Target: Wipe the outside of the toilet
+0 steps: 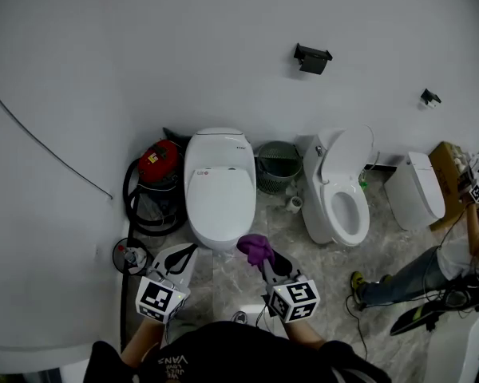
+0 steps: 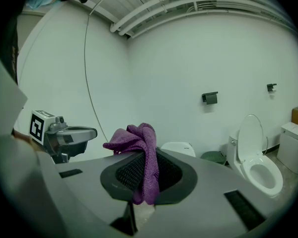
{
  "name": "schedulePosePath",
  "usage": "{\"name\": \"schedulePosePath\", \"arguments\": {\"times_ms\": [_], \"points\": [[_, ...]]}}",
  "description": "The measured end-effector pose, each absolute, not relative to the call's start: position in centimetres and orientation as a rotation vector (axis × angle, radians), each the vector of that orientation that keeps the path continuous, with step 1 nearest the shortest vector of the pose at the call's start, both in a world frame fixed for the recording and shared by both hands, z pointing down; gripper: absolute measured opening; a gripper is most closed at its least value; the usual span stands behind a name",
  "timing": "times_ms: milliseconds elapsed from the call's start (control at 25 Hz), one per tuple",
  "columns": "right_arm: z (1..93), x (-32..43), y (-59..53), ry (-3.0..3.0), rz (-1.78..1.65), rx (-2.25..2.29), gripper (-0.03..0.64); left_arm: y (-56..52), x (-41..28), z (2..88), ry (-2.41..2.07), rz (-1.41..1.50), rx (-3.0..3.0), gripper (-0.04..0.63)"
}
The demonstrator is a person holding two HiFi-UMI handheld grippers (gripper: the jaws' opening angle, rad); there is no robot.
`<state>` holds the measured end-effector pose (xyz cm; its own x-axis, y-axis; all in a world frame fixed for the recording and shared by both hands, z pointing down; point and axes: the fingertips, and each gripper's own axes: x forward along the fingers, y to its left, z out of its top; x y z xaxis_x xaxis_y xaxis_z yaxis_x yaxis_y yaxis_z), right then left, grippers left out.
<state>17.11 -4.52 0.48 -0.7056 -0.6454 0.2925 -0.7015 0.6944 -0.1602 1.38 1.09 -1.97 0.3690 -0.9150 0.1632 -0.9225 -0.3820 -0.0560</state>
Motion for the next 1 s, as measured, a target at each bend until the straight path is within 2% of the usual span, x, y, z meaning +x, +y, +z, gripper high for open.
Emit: {"name": "schedulePosePath", "arguments": {"times_ms": [1000], "points": [[2.1,18.3,-2.9,-2.651,0.401,1.052,0.040,3.1,2.9,-0.7,-1.731,0.275,2.511,0.003]]}}
